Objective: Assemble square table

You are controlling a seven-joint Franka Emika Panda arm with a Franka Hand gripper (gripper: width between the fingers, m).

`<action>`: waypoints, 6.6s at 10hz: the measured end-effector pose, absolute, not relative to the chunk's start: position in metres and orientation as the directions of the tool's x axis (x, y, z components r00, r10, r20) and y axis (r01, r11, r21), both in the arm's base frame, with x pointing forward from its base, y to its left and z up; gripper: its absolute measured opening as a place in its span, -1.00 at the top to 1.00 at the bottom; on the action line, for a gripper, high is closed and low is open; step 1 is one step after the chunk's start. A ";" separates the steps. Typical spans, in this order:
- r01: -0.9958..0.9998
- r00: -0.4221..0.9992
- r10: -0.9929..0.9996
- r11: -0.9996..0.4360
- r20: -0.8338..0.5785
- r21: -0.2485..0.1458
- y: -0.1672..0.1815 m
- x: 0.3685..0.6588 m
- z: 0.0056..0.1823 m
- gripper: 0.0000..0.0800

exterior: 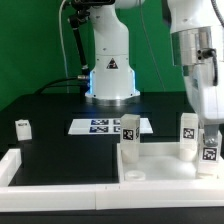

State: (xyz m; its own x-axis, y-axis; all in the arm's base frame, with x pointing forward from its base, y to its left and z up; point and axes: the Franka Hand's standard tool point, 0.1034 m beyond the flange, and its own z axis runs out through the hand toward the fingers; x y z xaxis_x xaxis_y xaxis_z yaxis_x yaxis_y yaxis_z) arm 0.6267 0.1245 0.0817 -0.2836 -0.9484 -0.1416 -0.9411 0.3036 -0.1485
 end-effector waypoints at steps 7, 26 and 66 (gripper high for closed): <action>-0.992 0.112 -0.993 -0.110 -0.032 -0.066 0.127 0.615 0.083 -0.56; -0.898 0.428 -0.898 -0.435 0.104 -0.061 0.130 0.625 0.073 0.27; -0.904 0.376 -0.927 -0.363 -0.015 -0.226 0.128 0.630 0.073 -0.61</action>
Offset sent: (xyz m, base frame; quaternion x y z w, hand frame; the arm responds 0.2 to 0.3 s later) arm 0.0000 0.0000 0.0000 0.0000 0.0000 0.0000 1.0000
